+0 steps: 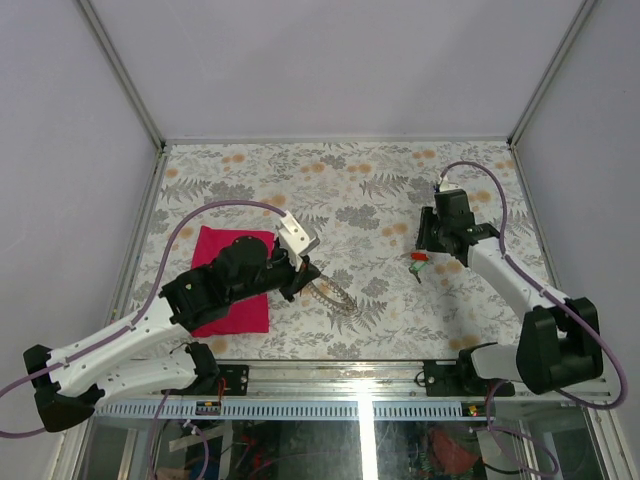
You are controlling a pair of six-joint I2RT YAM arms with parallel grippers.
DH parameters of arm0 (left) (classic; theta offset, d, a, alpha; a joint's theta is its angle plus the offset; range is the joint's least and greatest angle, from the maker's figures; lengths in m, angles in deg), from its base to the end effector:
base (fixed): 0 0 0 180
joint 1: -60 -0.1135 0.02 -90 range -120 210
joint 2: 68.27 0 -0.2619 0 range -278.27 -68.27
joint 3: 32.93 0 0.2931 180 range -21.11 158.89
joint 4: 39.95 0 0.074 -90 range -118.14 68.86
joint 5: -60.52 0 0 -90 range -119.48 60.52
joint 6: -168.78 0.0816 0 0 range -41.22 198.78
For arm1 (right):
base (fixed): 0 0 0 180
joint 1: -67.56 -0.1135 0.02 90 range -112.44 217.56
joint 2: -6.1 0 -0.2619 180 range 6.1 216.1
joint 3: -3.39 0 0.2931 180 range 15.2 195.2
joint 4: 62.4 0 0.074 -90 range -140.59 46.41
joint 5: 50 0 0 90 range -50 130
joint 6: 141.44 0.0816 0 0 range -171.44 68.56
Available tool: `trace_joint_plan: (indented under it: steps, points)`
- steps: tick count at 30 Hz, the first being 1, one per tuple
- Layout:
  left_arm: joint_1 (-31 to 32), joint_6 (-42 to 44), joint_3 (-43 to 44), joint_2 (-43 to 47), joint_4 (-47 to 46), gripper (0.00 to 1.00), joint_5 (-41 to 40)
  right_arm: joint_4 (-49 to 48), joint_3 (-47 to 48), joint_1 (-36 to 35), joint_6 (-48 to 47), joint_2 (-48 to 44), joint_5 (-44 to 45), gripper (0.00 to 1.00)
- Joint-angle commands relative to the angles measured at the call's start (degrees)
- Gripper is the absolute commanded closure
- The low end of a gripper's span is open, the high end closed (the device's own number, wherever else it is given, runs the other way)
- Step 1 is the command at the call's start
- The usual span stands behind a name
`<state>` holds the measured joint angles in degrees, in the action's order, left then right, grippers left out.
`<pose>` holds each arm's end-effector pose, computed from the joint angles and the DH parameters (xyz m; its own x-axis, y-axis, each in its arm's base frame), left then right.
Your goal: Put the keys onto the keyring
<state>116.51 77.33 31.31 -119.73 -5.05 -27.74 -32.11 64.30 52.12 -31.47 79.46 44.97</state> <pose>0.1562 -0.2405 0.3246 -0.2292 0.3006 -0.9258 0.8436 0.5359 -0.0349 0.3347 0.0851 0.1959 -0.6845 0.1639 -0.7104 0.0318 0.9802 0.1956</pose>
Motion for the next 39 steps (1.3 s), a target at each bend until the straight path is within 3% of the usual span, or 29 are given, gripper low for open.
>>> trace_joint_plan:
  steps: [1,5,17,29,39]
  points:
    - [-0.3,0.2,1.1,-0.1,-5.1,1.00,0.9,-3.4,0.7,1.8,-2.4,4.5,-3.5,0.57]
    - [-0.3,0.2,0.9,-0.4,-5.2,1.00,1.9,-4.4,1.3,2.6,-3.2,7.9,-3.5,0.63]
    - [-0.3,0.4,0.2,0.4,-4.9,1.00,3.1,-7.2,3.6,3.1,-4.8,18.1,-3.7,0.66]
    - [-0.3,0.5,0.6,0.2,-4.2,1.00,3.1,-8.6,6.4,3.2,-5.5,23.3,-2.8,0.71]
    - [-0.3,0.5,0.6,0.3,-3.9,1.00,3.1,-9.3,6.6,3.2,-6.1,25.7,-2.3,0.82]
